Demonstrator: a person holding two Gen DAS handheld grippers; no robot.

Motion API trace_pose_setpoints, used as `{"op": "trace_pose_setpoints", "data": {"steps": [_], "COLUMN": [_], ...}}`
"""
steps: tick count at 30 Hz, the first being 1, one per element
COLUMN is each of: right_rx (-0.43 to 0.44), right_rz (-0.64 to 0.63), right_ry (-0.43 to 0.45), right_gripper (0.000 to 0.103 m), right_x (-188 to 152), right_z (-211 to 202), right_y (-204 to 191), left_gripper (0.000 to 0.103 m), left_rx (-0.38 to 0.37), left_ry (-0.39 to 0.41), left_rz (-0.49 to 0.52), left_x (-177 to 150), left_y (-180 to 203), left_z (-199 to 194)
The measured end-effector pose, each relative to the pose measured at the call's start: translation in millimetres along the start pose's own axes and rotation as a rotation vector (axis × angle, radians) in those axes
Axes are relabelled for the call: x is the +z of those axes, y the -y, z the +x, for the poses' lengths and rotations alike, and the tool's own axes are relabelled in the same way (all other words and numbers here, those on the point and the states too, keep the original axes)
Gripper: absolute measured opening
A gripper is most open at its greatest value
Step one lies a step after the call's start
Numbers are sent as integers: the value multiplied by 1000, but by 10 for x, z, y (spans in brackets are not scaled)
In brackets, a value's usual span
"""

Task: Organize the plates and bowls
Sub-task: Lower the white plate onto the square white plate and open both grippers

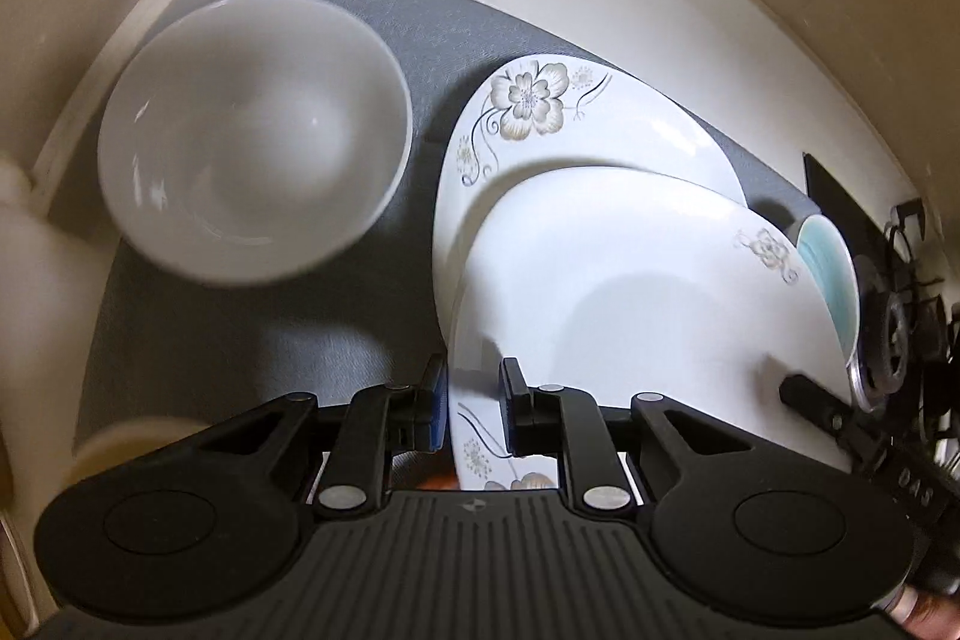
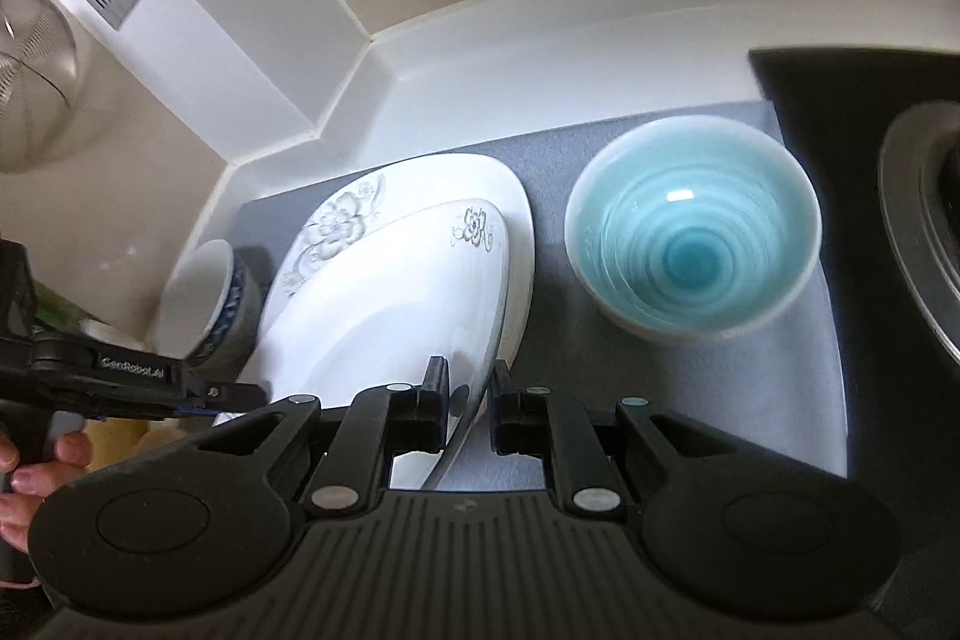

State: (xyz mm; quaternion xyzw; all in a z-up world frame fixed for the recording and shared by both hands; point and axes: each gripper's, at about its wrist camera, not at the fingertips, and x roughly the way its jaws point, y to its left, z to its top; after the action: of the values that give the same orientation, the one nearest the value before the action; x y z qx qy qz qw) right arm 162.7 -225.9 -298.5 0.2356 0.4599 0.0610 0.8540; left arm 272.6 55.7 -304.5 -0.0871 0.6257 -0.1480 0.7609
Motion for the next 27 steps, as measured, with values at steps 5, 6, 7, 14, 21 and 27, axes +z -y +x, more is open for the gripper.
{"op": "trace_pose_setpoints", "data": {"steps": [5,6,7,14,21,27], "right_rx": [-27,-24,-26,-16,-13,-75], "right_rz": [27,36,42,91,134,126], "right_ry": [20,27,33,88,104,93], "right_gripper": [14,14,14,14,14,19], "right_x": [12,4,-5,-138,-134,-146], "right_z": [102,108,115,153,247,179], "right_y": [-7,4,5,45,110,89], "left_gripper": [18,18,18,18,15,12], "left_rx": [-10,-13,-19,-136,-167,-142], "left_ry": [2,2,2,-16,-8,50], "left_rz": [4,6,8,-59,-63,-73], "left_x": [20,18,24,-141,-234,-293], "left_y": [-45,-57,-69,-308,-324,-283], "left_z": [9,6,9,-174,-152,-214]}}
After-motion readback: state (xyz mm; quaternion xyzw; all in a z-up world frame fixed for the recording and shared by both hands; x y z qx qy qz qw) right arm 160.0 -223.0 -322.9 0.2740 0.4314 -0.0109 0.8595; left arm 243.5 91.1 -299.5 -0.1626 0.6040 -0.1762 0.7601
